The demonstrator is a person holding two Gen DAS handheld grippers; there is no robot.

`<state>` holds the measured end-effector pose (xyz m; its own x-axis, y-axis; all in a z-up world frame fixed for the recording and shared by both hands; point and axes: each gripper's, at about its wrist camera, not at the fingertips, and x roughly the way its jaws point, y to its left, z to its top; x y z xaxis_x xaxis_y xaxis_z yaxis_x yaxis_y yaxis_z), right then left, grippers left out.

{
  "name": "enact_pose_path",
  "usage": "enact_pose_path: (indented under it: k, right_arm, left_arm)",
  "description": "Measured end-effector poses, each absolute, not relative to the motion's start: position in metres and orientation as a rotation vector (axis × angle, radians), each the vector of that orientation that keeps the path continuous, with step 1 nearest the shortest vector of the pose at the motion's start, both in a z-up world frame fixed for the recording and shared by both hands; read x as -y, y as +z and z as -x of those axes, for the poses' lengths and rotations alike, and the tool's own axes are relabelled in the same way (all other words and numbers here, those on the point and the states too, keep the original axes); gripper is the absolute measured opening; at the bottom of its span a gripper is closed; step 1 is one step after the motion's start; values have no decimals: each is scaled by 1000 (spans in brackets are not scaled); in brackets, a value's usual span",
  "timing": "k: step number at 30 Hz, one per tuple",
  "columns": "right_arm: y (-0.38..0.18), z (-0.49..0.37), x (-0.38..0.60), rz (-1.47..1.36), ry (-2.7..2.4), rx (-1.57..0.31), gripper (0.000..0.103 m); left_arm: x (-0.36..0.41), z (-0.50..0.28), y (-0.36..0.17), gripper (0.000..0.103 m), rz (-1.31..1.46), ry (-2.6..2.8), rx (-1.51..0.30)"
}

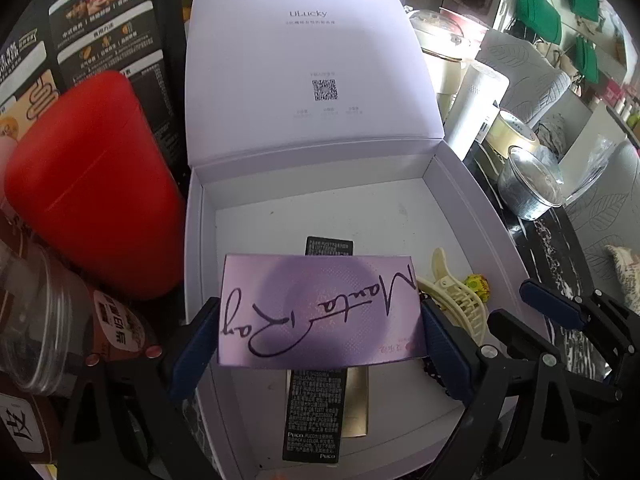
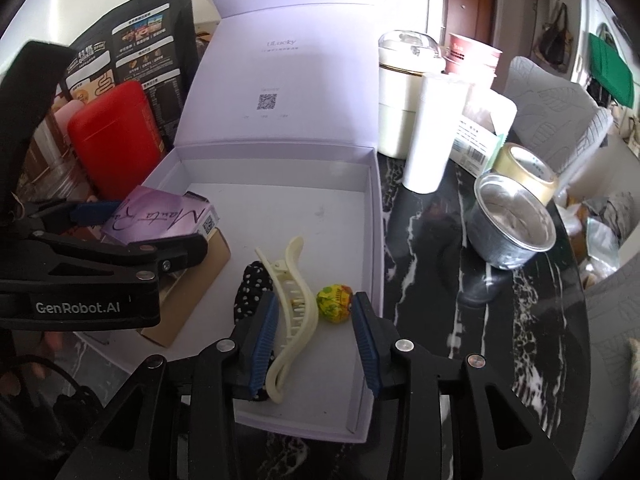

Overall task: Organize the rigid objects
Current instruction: 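Lower the claw clip into the white box with the right tool while the left tool holds the card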

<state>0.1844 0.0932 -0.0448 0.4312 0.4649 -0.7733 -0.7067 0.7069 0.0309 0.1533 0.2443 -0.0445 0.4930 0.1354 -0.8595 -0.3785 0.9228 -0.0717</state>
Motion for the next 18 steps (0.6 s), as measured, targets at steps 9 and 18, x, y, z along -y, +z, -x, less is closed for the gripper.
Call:
enact_pose_path:
  k: [9, 18]
  right_arm:
    - [-32, -178, -82, 298, 740, -833, 38]
    - [-15, -171, -77, 293, 741, -794, 38]
  left_arm:
    - [-240, -146, -27, 96, 236, 343, -966]
    - [-234, -140, -4, 96, 206, 369, -929]
